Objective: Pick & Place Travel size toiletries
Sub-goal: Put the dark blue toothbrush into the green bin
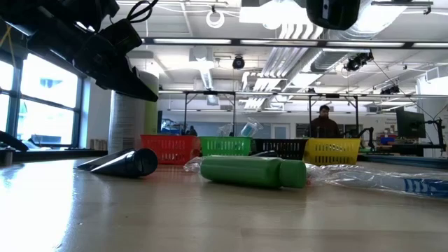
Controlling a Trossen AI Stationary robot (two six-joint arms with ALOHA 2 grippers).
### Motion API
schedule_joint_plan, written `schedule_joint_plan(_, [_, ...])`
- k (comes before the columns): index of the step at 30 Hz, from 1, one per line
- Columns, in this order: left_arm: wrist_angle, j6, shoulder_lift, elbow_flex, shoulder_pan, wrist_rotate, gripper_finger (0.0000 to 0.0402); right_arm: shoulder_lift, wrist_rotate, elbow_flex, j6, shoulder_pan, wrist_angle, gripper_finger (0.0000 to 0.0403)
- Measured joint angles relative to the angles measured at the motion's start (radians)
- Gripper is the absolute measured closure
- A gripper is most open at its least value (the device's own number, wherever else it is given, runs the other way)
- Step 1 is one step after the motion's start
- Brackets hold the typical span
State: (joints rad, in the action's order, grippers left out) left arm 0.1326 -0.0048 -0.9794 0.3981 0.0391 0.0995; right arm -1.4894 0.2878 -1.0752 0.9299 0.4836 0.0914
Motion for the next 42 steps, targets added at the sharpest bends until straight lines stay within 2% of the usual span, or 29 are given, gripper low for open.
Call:
schedule_joint_plan(4, [0.0,0.0,0.0,0.0,0.0,0.0,0.0313,-0.044,-0.008,-0.058,0.076,0.014,0.157,0.0237])
schedule_joint_plan(9, [0.0,0.0,0.0,0.0,0.0,0.0,0.0313,-0.094,-0.048,-0.109,0.244,0.017,0.406,0.025])
schedule_joint_plan(18, [0.0,0.0,0.0,0.0,0.0,-0.001,0.0313,-0.183,-0.196,-0.109,0.49,0.017,0.655,0.0254])
schedule_joint_plan(25, [-0.001,0.0,0.0,0.0,0.0,-0.004,0.0313,-0.252,-0.219,-0.108,0.51,0.02,0.635,0.0254])
schedule_joint_plan(32, [-0.001,0.0,0.0,0.0,0.0,-0.003,0.0313,-0.294,-0.294,-0.108,0.506,0.021,0.622,0.0254])
schedule_joint_plan(42, [-0.001,0.0,0.0,0.0,0.0,0.0,0.0313,-0.302,-0.288,-0.108,0.506,0.02,0.63,0.0254])
